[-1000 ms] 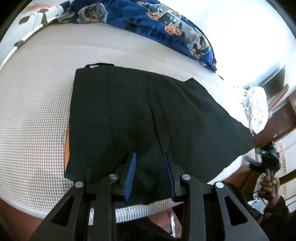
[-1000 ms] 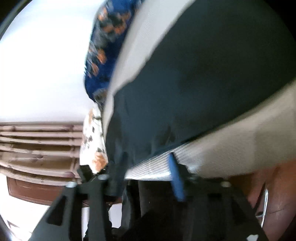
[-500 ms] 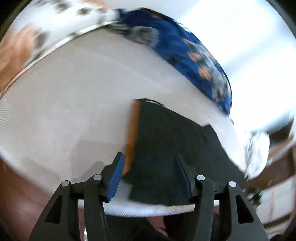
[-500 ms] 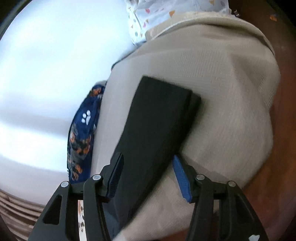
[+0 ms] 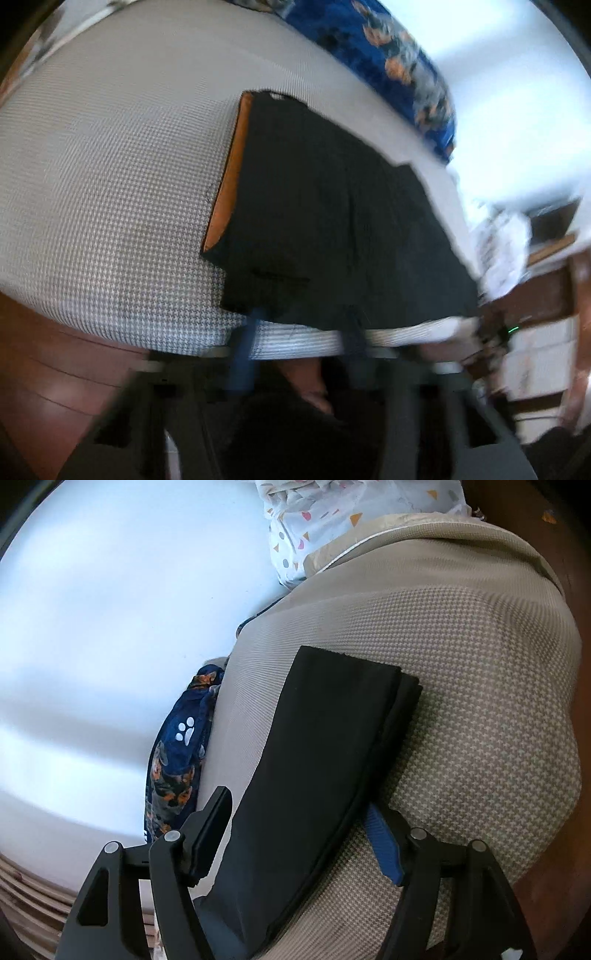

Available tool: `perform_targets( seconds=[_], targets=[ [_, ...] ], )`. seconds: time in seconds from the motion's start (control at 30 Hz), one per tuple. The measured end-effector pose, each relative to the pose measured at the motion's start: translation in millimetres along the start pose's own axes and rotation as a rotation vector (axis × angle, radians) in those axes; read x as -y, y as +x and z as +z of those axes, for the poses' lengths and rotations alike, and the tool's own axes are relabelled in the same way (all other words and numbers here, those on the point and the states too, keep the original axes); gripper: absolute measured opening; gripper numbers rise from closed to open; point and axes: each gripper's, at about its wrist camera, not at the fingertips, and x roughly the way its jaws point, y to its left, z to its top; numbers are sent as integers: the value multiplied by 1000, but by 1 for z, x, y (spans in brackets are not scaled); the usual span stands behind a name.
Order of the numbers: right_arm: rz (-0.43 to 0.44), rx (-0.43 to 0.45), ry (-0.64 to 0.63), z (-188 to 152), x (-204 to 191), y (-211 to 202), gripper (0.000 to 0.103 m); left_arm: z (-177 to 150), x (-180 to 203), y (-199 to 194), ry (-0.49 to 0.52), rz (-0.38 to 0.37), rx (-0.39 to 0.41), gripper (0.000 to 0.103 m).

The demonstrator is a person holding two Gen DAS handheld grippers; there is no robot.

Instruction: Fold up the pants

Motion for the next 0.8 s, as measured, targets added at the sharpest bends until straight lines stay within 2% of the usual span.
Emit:
perform_targets(
  seconds=[0.13,0.23,0.3,0.4,0.43,0.47,0.5,0.57,0.67,0.7,0.77,0.8],
  targets=[
    [-7,5,-7,-1,1,-2,68,5,13,-8,33,69,76,1],
    [-9,7,-15,-2,-1,-1,68,17,25,-24,72,115,163,0],
    [8,18,1,-4,1,0,68,29,28,-30,82,136,186,0],
    [34,29,22,-5,6,-2,68,29,15,-42,16,19,193,1],
    [36,24,20,-5,6,-2,68,25,11,-43,3,7,175,3],
    [36,18,14,-4,5,-2,68,21,5,-44,-13,19,158,12],
    [37,13,9,-4,5,-2,68,17,-3,-40,-34,65,124,33],
    [38,9,16,-3,6,-2,69,14,-12,-31,-62,55,86,55],
    [37,4,8,-2,4,-1,70,12,-23,-15,-128,-81,39,58],
    [34,2,5,-1,3,0,70,14,-24,-4,-127,-92,7,64],
    [31,1,8,-1,2,0,70,14,-24,9,-132,-41,-41,66],
    [33,2,16,-2,2,0,70,13,-23,7,-129,-68,-9,67]
  ],
)
